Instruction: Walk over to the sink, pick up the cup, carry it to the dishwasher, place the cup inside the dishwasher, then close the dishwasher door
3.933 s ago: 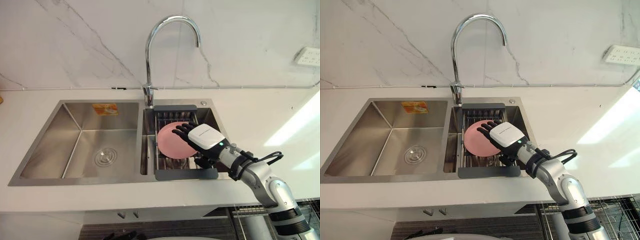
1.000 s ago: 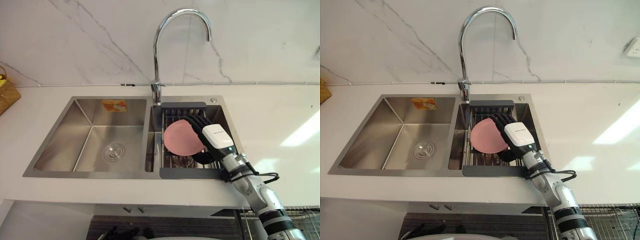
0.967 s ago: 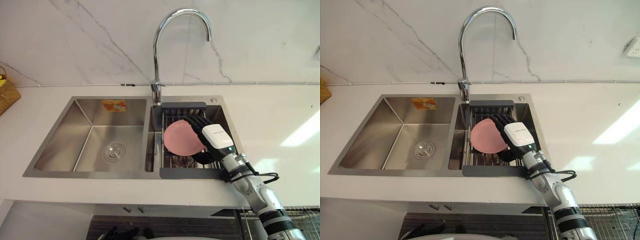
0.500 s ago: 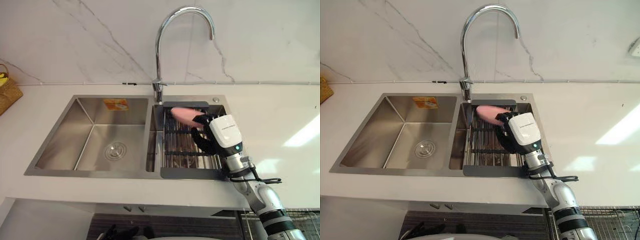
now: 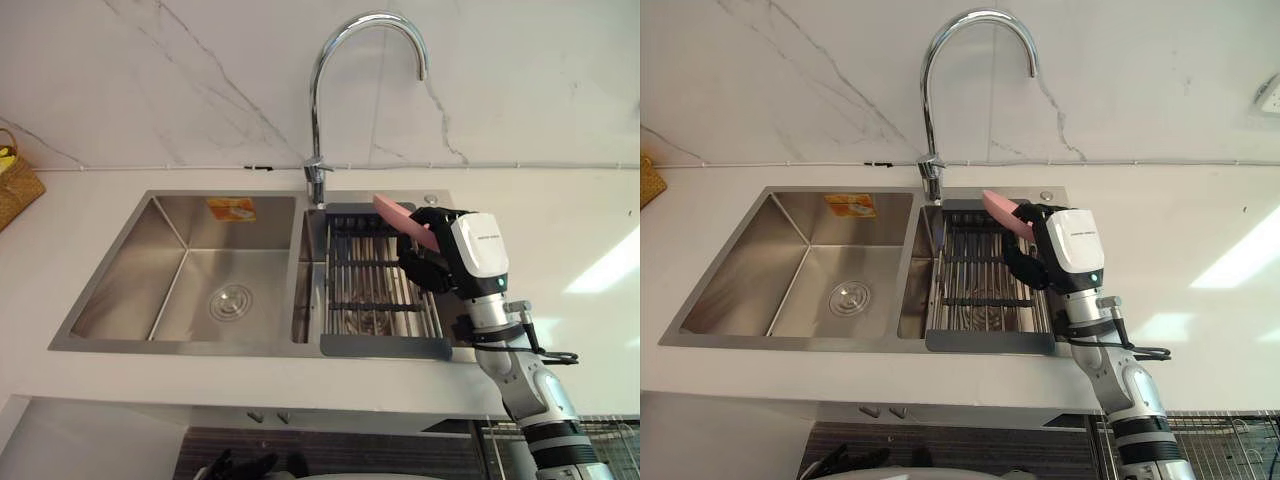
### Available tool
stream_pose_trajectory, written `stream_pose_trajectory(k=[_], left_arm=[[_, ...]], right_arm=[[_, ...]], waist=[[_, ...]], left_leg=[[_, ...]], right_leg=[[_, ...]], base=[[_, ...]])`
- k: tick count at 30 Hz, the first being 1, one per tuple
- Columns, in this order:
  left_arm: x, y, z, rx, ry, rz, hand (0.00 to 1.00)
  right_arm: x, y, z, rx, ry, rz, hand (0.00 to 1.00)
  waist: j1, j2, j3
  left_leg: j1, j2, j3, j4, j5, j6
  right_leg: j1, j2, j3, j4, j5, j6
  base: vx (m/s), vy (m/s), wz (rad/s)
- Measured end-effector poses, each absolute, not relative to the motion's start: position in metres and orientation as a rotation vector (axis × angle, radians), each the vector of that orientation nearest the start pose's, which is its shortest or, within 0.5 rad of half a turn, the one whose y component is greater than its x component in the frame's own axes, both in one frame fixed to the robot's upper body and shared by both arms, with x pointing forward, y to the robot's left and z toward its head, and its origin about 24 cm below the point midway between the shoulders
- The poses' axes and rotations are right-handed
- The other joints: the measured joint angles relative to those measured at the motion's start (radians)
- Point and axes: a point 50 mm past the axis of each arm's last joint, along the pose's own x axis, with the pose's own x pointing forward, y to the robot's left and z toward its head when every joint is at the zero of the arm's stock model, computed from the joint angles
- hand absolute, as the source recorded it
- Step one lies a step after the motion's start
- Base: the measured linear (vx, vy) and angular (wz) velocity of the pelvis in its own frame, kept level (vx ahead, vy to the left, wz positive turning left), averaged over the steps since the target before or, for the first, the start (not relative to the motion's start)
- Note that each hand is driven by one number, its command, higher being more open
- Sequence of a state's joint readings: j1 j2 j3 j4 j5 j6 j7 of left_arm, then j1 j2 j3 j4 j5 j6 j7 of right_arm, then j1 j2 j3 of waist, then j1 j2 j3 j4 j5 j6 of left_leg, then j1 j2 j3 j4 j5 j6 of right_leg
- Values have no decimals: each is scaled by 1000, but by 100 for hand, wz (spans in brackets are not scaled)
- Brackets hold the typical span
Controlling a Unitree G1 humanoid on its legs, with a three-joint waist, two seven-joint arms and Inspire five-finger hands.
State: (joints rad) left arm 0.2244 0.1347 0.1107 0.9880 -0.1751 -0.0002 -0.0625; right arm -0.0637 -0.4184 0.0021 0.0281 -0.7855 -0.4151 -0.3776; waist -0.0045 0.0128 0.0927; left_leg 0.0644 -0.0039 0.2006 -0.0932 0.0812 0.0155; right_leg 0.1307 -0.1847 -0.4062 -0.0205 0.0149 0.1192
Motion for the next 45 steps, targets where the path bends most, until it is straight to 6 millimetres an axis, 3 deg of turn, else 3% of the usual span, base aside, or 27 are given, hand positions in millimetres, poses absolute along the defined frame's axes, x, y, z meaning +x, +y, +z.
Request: stream_pose_trajectory(k=[7,10,12,14,16,19,21,22,23,24,25,26,27,28,29,30,31,33,34,36,37,38,41,45], left_arm=[[47,219,-162,-127,1159,294,100],[44,218,-162,-140,1139,315,100],[48,222,-159,-151,1093,348,100],[53,225,-157,-135,1068,338,100],[56,224,-157,-132,1073,324,100],[65,225,-156,-142,1061,293,100],[69,234,-155,-127,1071,296,100],[69,235,-155,-129,1077,295,100],[67,233,-157,-149,1098,304,100],[67,230,-158,-166,1104,307,100],[66,229,-158,-169,1106,307,100],[66,230,-158,-175,1101,317,100],[66,231,-158,-181,1097,325,100],[66,232,-157,-186,1089,338,100],[69,237,-155,-190,1073,355,100],[72,238,-155,-199,1066,363,100],[72,234,-157,-221,1087,369,100],[70,232,-158,-227,1104,372,100],[71,232,-159,-236,1104,383,100],[68,235,-158,-226,1113,388,100],[67,236,-159,-222,1116,392,100],[60,230,-161,-231,1136,394,100],[51,223,-164,-241,1156,403,100],[48,225,-164,-171,1159,371,100]], right_arm=[[247,-196,106,-1054,-591,-76,0],[248,-204,108,-1062,-565,-115,0],[248,-206,113,-1047,-573,-135,0],[247,-212,117,-1047,-574,-166,0],[246,-220,121,-1054,-571,-213,0],[244,-236,132,-1079,-584,-331,0],[242,-246,134,-1086,-547,-393,0],[242,-248,135,-1085,-542,-408,0],[242,-249,140,-1079,-554,-429,0],[242,-248,144,-1078,-576,-436,0],[242,-247,144,-1078,-583,-436,0],[243,-246,145,-1077,-589,-430,0],[244,-244,146,-1077,-595,-426,0],[249,-239,150,-1079,-619,-406,0],[260,-231,158,-1082,-665,-376,0],[265,-228,162,-1086,-682,-365,0],[275,-227,170,-1101,-694,-360,0],[277,-228,177,-1102,-707,-378,0],[278,-228,179,-1106,-708,-379,0],[276,-229,177,-1091,-693,-368,0],[273,-231,174,-1077,-683,-367,0],[267,-239,165,-1077,-636,-371,0],[255,-261,149,-1104,-512,-425,0],[238,-281,131,-1081,-387,-511,0]], waist=[[-10,0,1],[3,4,11],[20,5,31],[10,16,46],[2,11,54],[3,0,80],[-41,-20,103],[-43,-26,105],[-25,-19,102],[-17,-9,105],[-16,-4,103],[-6,-1,99],[4,-4,97],[21,-13,92],[28,-21,86],[33,-18,85],[60,-9,71],[66,-30,61],[65,-46,58],[61,-54,50],[61,-58,41],[56,-40,31],[41,-18,16],[15,-15,4]], left_leg=[[1,0,-12,0,3,0],[12,14,20,19,-10,-4],[-90,67,58,290,-149,-17],[-124,111,22,399,-206,-26],[-117,106,-8,384,-208,-29],[-145,58,-61,368,-210,-27],[-131,54,-38,362,-209,-23],[-128,55,-21,355,-207,-18],[-115,70,45,308,-183,15],[-102,94,92,263,-151,11],[-97,109,110,250,-139,3],[-97,141,146,243,-130,-2],[-98,157,166,250,-129,-4],[-102,186,209,271,-130,-6],[-124,218,236,316,-145,-27],[-134,236,237,324,-147,-30],[-106,268,258,265,-115,-69],[-97,278,307,241,-94,-90],[-93,285,326,253,-92,-94],[-75,303,333,254,-79,-133],[-66,304,335,234,-64,-158],[-40,323,332,177,-29,-174],[8,335,330,76,27,-195],[23,320,332,26,59,-199]], right_leg=[[8,0,-12,4,-5,-1],[1,4,41,9,-13,-13],[-26,22,113,43,-27,-23],[-32,54,149,56,-18,-23],[-68,55,190,87,-15,-27],[-178,50,299,167,-13,-23],[-192,42,320,165,10,-14],[-196,44,330,146,26,-13],[-195,35,318,117,42,-40],[-236,9,196,262,-24,-131],[-249,-9,133,334,-41,-154],[-251,-62,28,458,-55,-171],[-243,-95,-16,504,-55,-177],[-220,-166,-96,549,-22,-219],[-209,-181,-126,514,41,-220],[-215,-149,-145,489,41,-221],[-185,-77,-135,346,41,-217],[-178,-60,-137,276,-1,-194],[-177,-67,-146,277,-40,-161],[-149,-40,-149,242,-82,-96],[-128,-22,-148,193,-92,-32],[-109,31,-155,153,-83,-45],[-79,81,-166,117,-77,-54],[-72,94,-166,85,-62,-55]], base=[[-1,0,4],[7,1,-33],[-4,-18,-76],[-49,-56,-59],[-76,-3,-69],[-122,82,-84],[-142,66,-49],[-170,65,-74],[-149,58,-116],[-144,72,-122],[-58,41,-114],[2,8,-84],[-5,-53,-114],[-35,-155,-126],[-55,-192,-126],[-96,-230,-149],[-69,-222,-116],[-49,-227,-89],[-71,-256,-53],[-84,-316,-30],[-50,-352,-17],[-19,-226,-10],[14,-190,0],[5,-42,0]])
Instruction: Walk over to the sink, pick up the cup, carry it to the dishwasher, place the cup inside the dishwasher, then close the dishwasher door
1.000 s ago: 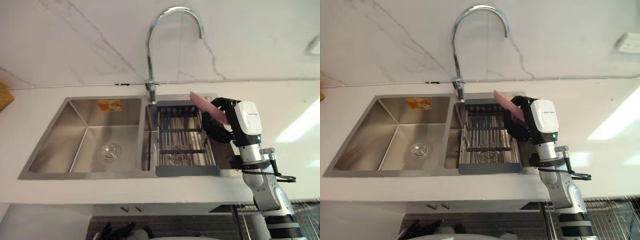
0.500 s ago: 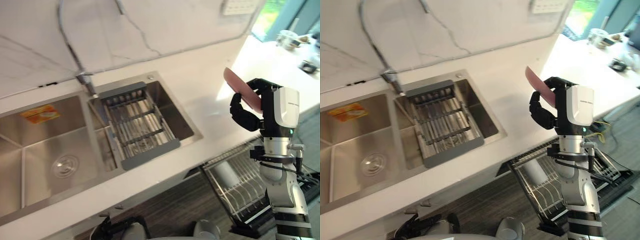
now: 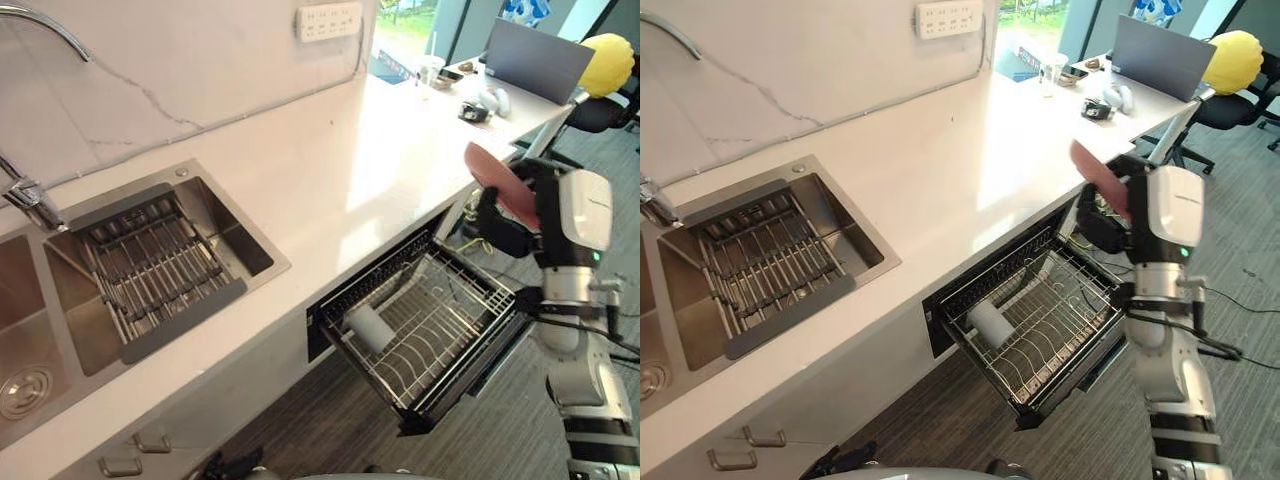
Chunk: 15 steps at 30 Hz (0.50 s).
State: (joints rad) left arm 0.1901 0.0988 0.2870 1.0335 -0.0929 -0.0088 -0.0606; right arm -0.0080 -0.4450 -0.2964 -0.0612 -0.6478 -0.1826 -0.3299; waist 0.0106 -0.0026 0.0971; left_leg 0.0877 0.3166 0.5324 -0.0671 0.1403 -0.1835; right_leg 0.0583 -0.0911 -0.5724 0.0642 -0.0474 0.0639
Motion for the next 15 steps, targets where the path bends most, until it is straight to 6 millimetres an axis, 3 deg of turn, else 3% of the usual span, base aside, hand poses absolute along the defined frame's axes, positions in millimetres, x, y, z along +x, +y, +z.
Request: stream_pose_trajectory(k=[9,11,15], left_arm=[[49,223,-163,-108,1162,306,100],[51,221,-163,-97,1164,281,100],[61,216,-163,-91,1148,248,100]], right_arm=[[220,-268,70,-980,-147,-389,0],[221,-264,52,-973,-84,-343,0],[223,-263,36,-966,-22,-316,0]], waist=[[-24,6,-6],[-26,17,-2],[-26,47,18]], left_leg=[[0,-52,2,-3,-11,17],[-10,-62,1,-11,-11,17],[-67,-83,-3,-12,-6,28]], right_leg=[[17,-32,10,-68,53,23],[-3,-40,14,-59,58,25],[-73,-62,19,-40,71,26]], base=[[12,46,-2],[-42,40,-3],[-57,45,0]])
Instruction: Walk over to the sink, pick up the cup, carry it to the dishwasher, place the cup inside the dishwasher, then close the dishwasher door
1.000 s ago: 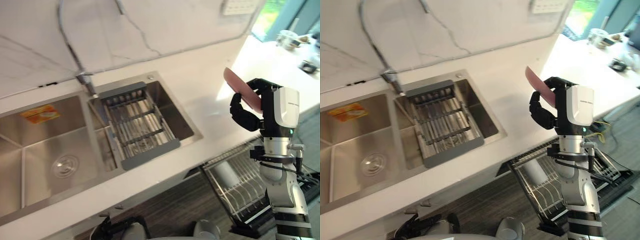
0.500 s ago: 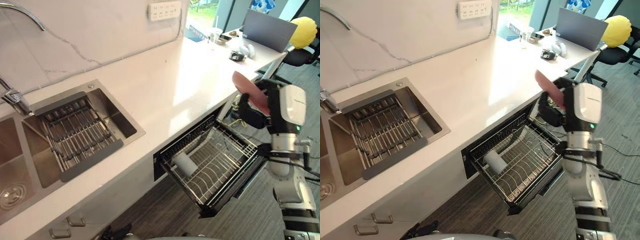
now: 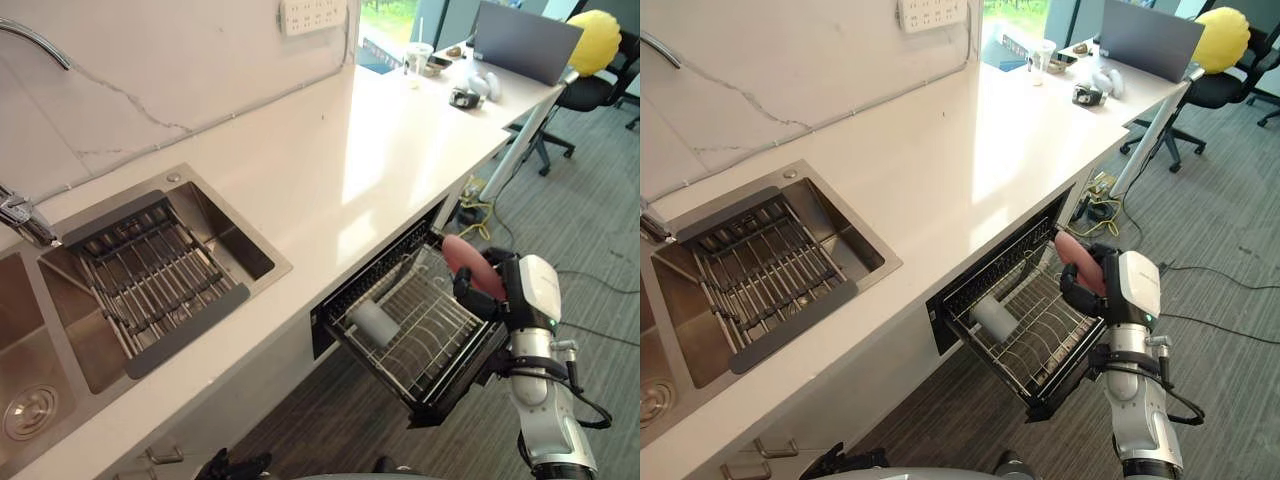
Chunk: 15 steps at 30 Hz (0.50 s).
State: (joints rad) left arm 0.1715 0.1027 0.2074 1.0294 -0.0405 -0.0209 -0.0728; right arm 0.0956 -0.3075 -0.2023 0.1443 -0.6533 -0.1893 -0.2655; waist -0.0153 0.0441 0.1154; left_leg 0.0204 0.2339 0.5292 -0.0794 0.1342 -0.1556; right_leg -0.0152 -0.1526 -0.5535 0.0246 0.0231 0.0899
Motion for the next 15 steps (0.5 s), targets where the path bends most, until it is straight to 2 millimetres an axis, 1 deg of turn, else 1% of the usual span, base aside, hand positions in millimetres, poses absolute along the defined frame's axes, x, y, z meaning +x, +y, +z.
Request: stream_pose_trajectory(k=[1,2,3,4,6,10,11,12,14,15], left_arm=[[63,215,-163,-93,1142,243,100],[70,213,-162,-93,1128,225,100],[77,212,-161,-100,1112,213,100],[81,211,-161,-100,1104,205,100],[94,210,-158,-120,1070,200,100],[109,209,-154,-163,1024,199,100],[116,208,-152,-164,1006,187,100],[124,207,-150,-160,988,169,100],[134,205,-146,-170,960,156,100],[136,205,-146,-176,954,158,100]], right_arm=[[225,-263,35,-964,-21,-317,0],[230,-263,34,-964,-23,-328,0],[237,-263,35,-959,-26,-348,0],[241,-263,36,-956,-25,-357,0],[257,-263,41,-956,-35,-391,0],[279,-260,54,-988,-77,-399,0],[287,-260,59,-1001,-89,-401,0],[293,-262,64,-1017,-95,-412,0],[303,-267,70,-1056,-93,-430,0],[306,-268,72,-1065,-99,-439,0]], waist=[[0,5,5],[0,15,22],[0,22,52],[0,25,64],[3,35,113],[7,48,177],[14,49,198],[20,53,219],[28,60,254],[30,62,257]], left_leg=[[-13,-3,-1,0,3,4],[-41,-9,-7,0,10,14],[-60,-13,-16,1,15,22],[-71,-14,-20,1,18,26],[-111,-17,-36,2,30,37],[-156,-25,-57,3,37,45],[-168,-30,-60,4,39,47],[-182,-34,-70,5,41,50],[-191,-43,-80,5,41,53],[-198,-45,-82,6,41,53]], right_leg=[[-12,-4,1,3,4,0],[-38,-10,1,6,11,-2],[-54,-14,-3,9,17,-5],[-62,-15,-5,10,20,-6],[-94,-17,-16,11,29,-12],[-134,-27,-24,24,34,-16],[-150,-32,-22,28,37,-17],[-162,-37,-23,28,41,-17],[-168,-45,-25,28,46,-15],[-175,-47,-25,28,48,-15]], base=[[-38,46,2],[-34,40,8],[-50,42,12],[-46,29,17],[-46,21,17],[-8,42,10],[10,49,3],[9,46,4],[12,47,7],[14,53,7]])
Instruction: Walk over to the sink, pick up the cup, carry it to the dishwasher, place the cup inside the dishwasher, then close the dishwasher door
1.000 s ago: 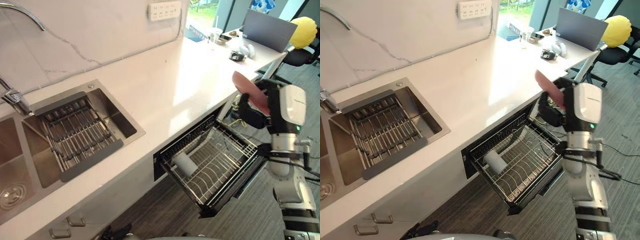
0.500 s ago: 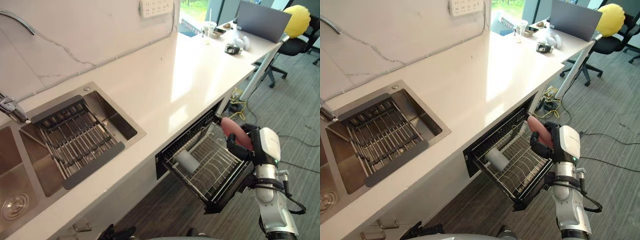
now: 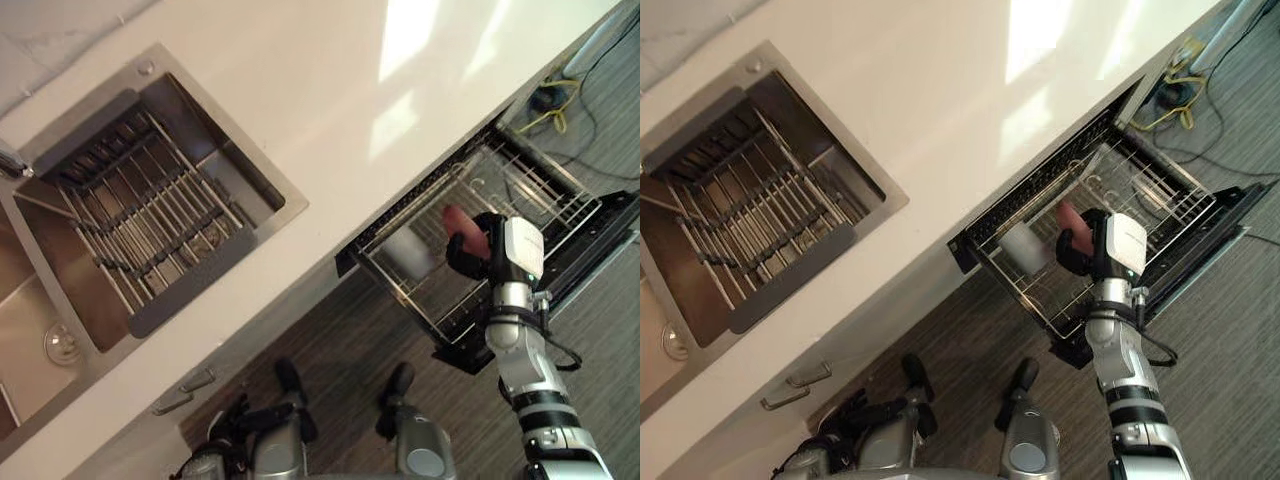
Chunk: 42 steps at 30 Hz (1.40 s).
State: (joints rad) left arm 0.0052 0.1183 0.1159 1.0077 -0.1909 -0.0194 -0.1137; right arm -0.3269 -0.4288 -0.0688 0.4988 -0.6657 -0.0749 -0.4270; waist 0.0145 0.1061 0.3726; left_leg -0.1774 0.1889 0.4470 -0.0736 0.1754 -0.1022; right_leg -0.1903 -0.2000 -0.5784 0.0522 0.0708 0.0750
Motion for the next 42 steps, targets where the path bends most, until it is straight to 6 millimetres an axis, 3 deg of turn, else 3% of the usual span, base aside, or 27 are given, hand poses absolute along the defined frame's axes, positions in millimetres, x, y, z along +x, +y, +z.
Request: stream_pose_trajectory(k=[2,3,8,13,19,22,29,35,37,38,40,42], left_arm=[[140,204,-145,-192,942,161,100],[141,204,-144,-191,939,158,100],[148,201,-142,-195,922,140,100],[151,199,-140,-193,913,130,100],[149,195,-142,-195,929,126,100],[138,192,-147,-194,960,127,100],[103,207,-155,-169,1034,204,100],[62,212,-163,-174,1133,258,100],[58,211,-164,-200,1133,290,100],[56,211,-164,-205,1135,296,100],[50,210,-165,-219,1146,314,100],[44,207,-166,-234,1157,324,100]], right_arm=[[314,-267,89,-1078,-167,-481,0],[316,-268,92,-1080,-174,-486,100],[323,-265,97,-1032,-189,-466,100],[319,-270,85,-965,-122,-447,100],[293,-259,88,-780,-216,-446,100],[279,-262,94,-723,-267,-467,100],[249,-300,104,-468,-291,-672,100],[211,-344,92,-349,-210,-943,100],[194,-358,86,-265,-182,-1061,100],[184,-364,79,-204,-159,-1131,0],[171,-369,67,-125,-114,-1211,0],[149,-367,42,-53,-15,-1268,0]], waist=[[-1,2,18],[-1,3,21],[5,7,33],[14,8,34],[-3,5,21],[-4,-5,-44],[-26,-49,-175],[-35,-49,-231],[-37,-48,-240],[-41,-47,-244],[-57,-48,-252],[-60,-48,-271]], left_leg=[[-15,-6,-14,2,0,2],[-17,-7,-23,2,0,2],[-24,-17,-45,3,0,3],[-22,-21,-61,5,0,3],[39,-23,-84,2,0,3],[74,-23,-83,-12,0,2],[136,-24,-79,-13,-13,-2],[180,-23,-48,-15,-29,-4],[186,-21,-40,-19,-30,-4],[191,-19,-34,-19,-31,-4],[203,-15,-26,-19,-34,-8],[211,-7,-15,-20,-37,-12]], right_leg=[[-10,-5,-3,0,3,0],[-10,-6,-5,0,3,0],[-11,-18,-12,0,8,5],[-3,-23,-19,0,12,7],[71,-22,-28,-11,12,9],[105,-15,-27,-26,14,16],[180,-5,-26,-75,21,34],[214,2,-3,-104,36,31],[215,3,4,-104,36,31],[217,5,10,-104,36,31],[225,7,15,-103,36,30],[225,7,21,-102,34,29]], base=[[31,44,7],[31,36,7],[9,37,6],[3,35,5],[13,17,6],[0,0,0],[0,1,0],[35,0,-13],[23,-9,-16],[23,-14,-13],[22,-13,-13],[18,-12,-13]])
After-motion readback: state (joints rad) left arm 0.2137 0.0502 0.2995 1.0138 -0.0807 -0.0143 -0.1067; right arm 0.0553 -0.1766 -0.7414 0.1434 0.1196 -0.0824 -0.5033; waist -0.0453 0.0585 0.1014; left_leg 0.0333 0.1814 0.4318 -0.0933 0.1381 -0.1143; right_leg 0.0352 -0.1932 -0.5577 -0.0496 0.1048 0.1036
